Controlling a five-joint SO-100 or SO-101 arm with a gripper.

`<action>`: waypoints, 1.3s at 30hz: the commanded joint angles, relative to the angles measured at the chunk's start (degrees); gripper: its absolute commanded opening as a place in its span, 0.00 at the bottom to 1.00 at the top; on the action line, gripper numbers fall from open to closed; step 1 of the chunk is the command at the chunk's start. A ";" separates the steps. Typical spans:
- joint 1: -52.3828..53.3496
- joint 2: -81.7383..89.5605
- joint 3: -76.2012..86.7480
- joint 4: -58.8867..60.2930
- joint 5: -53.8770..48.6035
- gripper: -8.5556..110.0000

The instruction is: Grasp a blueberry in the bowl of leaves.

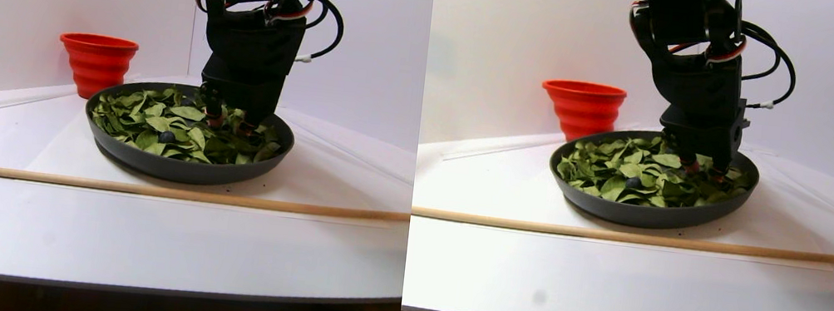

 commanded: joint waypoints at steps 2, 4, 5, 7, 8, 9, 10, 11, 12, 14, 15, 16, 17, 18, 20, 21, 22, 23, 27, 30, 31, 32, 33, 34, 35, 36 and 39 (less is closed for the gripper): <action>-0.44 2.64 1.14 0.35 0.53 0.22; -0.53 2.99 1.49 0.35 0.88 0.22; -0.62 3.08 1.67 0.35 0.97 0.22; -0.79 3.43 2.02 0.35 1.14 0.22; -0.88 3.52 2.20 0.35 1.23 0.22; -0.88 3.60 2.37 0.35 1.23 0.22; -0.97 3.60 2.55 0.35 1.14 0.22; -1.05 3.60 2.64 0.35 1.14 0.22; -1.05 3.60 2.81 0.35 1.05 0.21; -1.14 3.60 2.90 0.35 0.97 0.21; -1.14 3.60 2.99 0.35 0.97 0.21; -1.23 3.60 3.08 0.35 0.97 0.21; -1.23 3.60 3.08 0.35 0.88 0.20; -1.23 3.60 3.08 0.35 0.79 0.20; -1.23 3.60 2.99 0.35 0.62 0.19; -1.23 3.43 2.90 0.35 0.44 0.19; -1.23 3.34 2.90 0.35 0.35 0.18; -1.14 3.25 2.90 0.35 0.26 0.18; -1.14 3.16 2.81 0.35 0.09 0.17; -1.14 2.81 2.64 0.35 -0.18 0.16; -1.14 2.72 2.55 0.35 -0.26 0.16; -1.14 2.64 2.46 0.35 -0.44 0.16; -1.14 2.55 2.46 0.35 -0.53 0.16; -1.14 2.55 2.37 0.35 -0.53 0.16; -1.14 2.55 2.29 0.35 -0.62 0.16; -1.14 2.72 2.11 0.35 -0.70 0.16; -1.14 3.60 1.85 0.35 -1.41 0.15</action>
